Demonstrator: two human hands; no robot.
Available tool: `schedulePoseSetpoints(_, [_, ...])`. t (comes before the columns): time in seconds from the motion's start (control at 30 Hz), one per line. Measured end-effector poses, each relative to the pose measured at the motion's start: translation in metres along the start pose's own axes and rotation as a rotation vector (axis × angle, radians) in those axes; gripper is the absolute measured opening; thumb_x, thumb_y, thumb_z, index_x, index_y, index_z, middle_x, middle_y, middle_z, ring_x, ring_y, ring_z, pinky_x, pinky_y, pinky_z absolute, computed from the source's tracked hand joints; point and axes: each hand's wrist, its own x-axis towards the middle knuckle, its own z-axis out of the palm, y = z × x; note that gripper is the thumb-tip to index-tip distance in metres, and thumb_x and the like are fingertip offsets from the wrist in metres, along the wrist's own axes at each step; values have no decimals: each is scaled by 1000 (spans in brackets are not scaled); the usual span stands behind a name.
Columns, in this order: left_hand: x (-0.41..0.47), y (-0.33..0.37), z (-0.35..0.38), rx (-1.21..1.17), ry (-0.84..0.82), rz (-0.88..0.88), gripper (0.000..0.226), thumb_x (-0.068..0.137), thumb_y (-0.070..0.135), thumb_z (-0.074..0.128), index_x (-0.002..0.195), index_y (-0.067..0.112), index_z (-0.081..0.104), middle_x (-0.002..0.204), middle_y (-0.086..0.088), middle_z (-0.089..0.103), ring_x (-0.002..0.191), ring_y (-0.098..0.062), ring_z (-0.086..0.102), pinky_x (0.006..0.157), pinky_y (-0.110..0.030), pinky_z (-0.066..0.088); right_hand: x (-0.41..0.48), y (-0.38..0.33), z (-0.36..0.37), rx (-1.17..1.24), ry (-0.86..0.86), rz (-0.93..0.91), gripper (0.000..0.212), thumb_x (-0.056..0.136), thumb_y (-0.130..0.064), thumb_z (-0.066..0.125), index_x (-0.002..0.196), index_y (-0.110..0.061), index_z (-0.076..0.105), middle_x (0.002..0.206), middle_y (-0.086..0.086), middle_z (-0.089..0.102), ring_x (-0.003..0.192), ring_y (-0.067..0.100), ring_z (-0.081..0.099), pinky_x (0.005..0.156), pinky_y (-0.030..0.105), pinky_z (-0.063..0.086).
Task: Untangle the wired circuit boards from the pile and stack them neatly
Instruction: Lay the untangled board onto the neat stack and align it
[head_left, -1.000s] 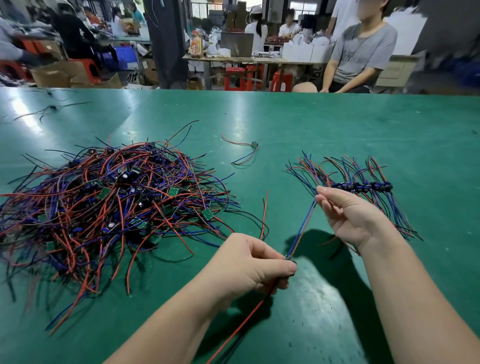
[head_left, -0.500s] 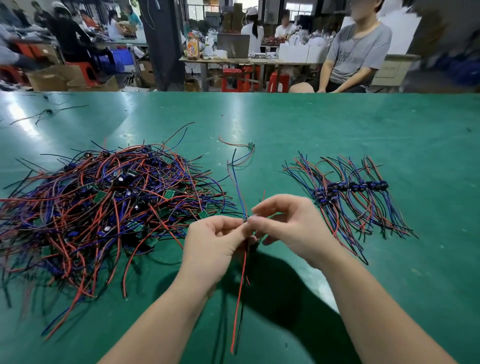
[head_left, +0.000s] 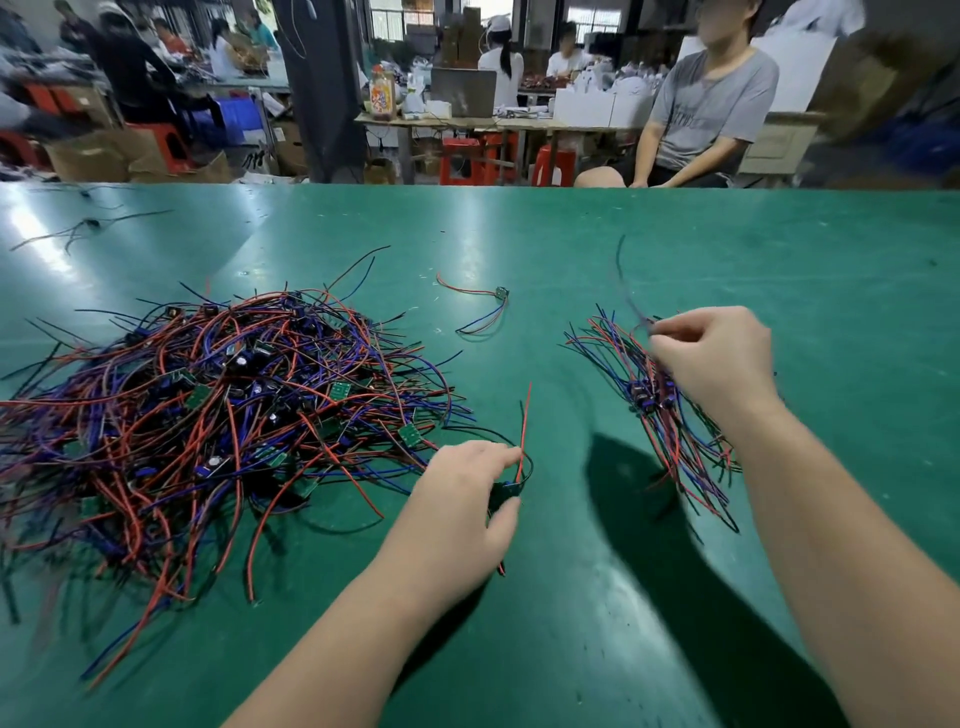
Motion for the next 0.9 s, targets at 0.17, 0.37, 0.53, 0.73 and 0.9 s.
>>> schedulePoseSetpoints(0.17, [1,-8,5,146,-43,-86,53,92,36,52,142,24,39,141,9,40,131,-10,30,111,-22,21,28,53,8,-306,-80,170,13,77,-7,69,89,-6,73,97,14,71,95,28,61,78,25,41])
schedulePoseSetpoints(0.37, [1,-9,0,220,-21,-182,44,90,49,53,128,28,54,125,11,48,121,-12,38,101,-27,32,24,66,18,-421,-162,174,8,81,-15,73,79,-7,73,92,13,71,83,28,60,75,25,41])
schedulePoseSetpoints(0.53, [3,-6,0,285,4,-173,30,90,54,50,109,34,62,107,13,63,108,-13,50,93,-31,31,10,32,16,-358,-110,65,19,82,-11,61,96,-6,73,94,11,71,89,27,62,77,26,47])
schedulePoseSetpoints(0.73, [4,4,-9,-506,325,-243,11,81,26,74,88,27,65,76,6,71,74,-7,67,75,-28,53,-48,-28,2,260,-977,234,11,85,-8,65,79,-1,71,72,13,70,51,13,60,46,19,47])
schedulePoseSetpoints(0.9, [6,19,-23,-1129,241,-305,23,71,25,68,87,9,69,69,-6,72,57,-12,67,53,-22,54,-80,-44,15,1078,-1030,239,24,76,-17,63,94,-7,75,85,8,68,59,13,54,55,18,44])
